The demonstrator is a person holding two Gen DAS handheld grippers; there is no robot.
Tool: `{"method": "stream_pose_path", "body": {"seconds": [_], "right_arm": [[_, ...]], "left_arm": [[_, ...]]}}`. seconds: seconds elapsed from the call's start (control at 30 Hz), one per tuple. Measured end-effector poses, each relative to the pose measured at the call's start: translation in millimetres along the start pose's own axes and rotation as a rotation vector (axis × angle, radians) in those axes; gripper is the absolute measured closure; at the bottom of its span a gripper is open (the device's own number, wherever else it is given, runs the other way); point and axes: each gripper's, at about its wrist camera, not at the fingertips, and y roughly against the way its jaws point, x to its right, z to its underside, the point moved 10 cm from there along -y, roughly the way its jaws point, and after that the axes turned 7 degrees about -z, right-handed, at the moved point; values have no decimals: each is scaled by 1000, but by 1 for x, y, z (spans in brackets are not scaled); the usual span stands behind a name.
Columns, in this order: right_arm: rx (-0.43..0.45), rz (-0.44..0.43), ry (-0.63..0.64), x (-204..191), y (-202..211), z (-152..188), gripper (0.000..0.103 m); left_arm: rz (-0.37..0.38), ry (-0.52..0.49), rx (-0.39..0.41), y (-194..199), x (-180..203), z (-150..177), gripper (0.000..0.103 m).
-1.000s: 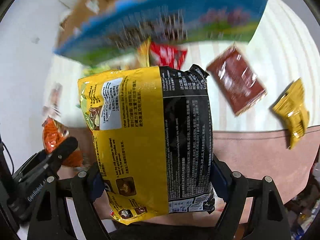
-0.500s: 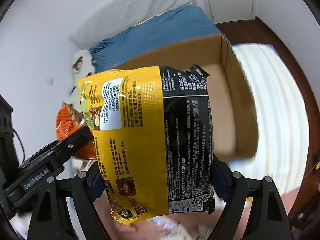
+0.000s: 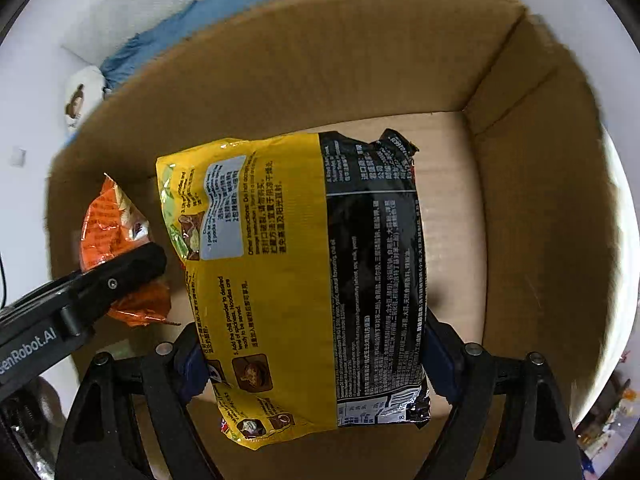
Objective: Organize snacks
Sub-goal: 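Carry both packets into the cardboard box and open both tools, then grasp the panda-print bag with the left tool while the right tool grasps the white bar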
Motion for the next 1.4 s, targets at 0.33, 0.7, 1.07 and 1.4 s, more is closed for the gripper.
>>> {"method": "stream_pose_path", "body": {"seconds": [0.33, 0.7, 1.07, 1.4], "right_arm": [[-48, 76, 37, -27, -3, -2, 15], [38, 73, 116, -84, 29, 18, 3], [129, 5, 112, -112, 80, 79, 3], [275, 26, 135, -123, 154, 140, 3]], "left_arm": [[-52, -28, -30, -14, 1, -7, 56], [-69, -31, 32, -2, -5, -9, 6], [-63, -53, 184, 55, -9, 27, 6], [-121, -55, 353, 107, -12, 59, 6]]}}
